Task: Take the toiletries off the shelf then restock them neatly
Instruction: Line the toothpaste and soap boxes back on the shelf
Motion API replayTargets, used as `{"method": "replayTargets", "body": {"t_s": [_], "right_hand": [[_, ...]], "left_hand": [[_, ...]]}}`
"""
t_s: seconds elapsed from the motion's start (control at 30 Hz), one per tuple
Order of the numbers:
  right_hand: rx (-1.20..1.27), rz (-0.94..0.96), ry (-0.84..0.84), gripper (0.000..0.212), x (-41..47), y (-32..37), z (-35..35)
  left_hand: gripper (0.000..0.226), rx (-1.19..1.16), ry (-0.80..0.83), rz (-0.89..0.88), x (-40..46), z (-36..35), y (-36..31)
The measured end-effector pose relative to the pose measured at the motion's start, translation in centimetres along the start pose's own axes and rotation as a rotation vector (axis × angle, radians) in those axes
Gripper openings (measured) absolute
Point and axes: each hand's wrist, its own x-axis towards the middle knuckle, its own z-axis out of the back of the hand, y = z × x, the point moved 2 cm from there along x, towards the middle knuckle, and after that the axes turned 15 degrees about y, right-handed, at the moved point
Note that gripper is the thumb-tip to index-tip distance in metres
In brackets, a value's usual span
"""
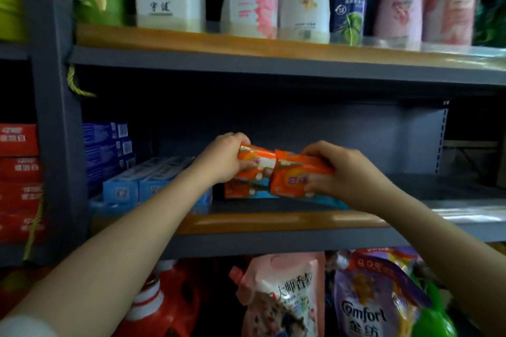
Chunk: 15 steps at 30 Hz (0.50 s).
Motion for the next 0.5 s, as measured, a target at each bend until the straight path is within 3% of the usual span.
{"method": "replayTargets", "body": {"t_s": [0.1,0.23,0.33,0.5], "right_hand": [[-0.061,0.005,0.074,0.050,2.1,0.4,-0.3],[-0.036,0.022,0.142,0.047,4.3,0.7,-1.2],[-0.013,0.026,0.204,0.049,5.2,0.7,-2.7],[0.030,0.081,0.218,0.049,6.3,1.5,-5.5]], "left_hand": [[0.023,0.082,0.076,0.017,0.3,-0.7,0.1],[0.026,0.348,0.106,0.085,0.2,-1.1,0.6],[0.014,0.357,0.161,0.106,0.1,-1.0,1.0],[0.031,0.362,0.306,0.017,0.6,-0.1,2.2]]}}
